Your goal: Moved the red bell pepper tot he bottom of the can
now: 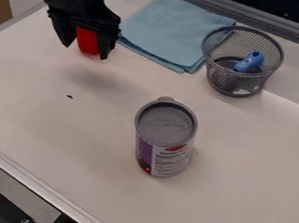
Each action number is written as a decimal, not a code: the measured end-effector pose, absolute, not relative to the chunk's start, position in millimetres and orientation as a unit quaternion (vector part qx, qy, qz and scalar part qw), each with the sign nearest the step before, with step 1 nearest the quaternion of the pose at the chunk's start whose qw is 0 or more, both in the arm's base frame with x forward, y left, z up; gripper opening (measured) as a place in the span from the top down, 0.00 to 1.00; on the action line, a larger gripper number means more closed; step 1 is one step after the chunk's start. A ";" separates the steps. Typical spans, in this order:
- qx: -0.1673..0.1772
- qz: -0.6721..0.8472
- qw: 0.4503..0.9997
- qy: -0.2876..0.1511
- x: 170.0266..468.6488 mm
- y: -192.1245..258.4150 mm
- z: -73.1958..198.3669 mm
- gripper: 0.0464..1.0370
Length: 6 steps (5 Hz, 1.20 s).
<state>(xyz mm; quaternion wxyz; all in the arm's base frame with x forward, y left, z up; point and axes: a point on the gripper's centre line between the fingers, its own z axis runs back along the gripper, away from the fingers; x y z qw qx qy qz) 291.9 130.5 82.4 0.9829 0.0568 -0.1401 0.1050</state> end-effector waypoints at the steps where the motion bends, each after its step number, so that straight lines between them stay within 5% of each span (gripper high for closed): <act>1: 0.068 0.099 0.981 -0.155 294.8 137.3 84.5 0.04; 6: 0.074 0.148 0.973 -0.158 314.6 157.0 97.2 0.04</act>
